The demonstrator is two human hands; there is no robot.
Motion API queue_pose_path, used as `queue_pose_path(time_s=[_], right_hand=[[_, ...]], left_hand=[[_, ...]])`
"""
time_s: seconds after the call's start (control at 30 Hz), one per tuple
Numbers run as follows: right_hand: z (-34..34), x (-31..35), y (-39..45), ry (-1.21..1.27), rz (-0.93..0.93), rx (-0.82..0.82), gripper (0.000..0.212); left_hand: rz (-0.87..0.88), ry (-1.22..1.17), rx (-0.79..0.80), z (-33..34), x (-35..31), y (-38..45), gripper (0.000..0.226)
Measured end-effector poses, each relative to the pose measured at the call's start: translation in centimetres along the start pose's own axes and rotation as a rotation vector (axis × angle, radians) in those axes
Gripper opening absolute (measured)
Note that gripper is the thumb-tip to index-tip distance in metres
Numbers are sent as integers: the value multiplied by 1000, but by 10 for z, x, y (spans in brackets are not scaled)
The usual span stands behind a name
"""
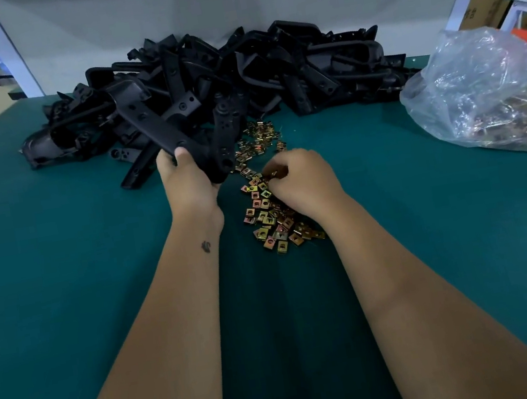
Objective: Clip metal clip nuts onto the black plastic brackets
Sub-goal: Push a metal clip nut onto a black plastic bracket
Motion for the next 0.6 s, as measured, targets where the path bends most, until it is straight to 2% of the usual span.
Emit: queue_pose_path(time_s=[0.13,0.37,0.6], right_hand=[[-1,2,0,-57,-16,-22,21],[2,2,4,-107,-4,-25,11],[-2,-1,3,142,8,-130,10]], left_hand=[[-23,37,41,7,8,-1,14],[-72,40,134,23,20,-10,30],[-111,-8,171,26,23,-11,37]])
Point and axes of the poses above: each hand's wrist, its own y-axis towards the middle knuckle, its own z-axis out of the palm, x = y × z, the point moved 8 cm from there along y, towards the middle knuckle, and after that the axes turned 5 degrees about -y, right-handed, at the moved point
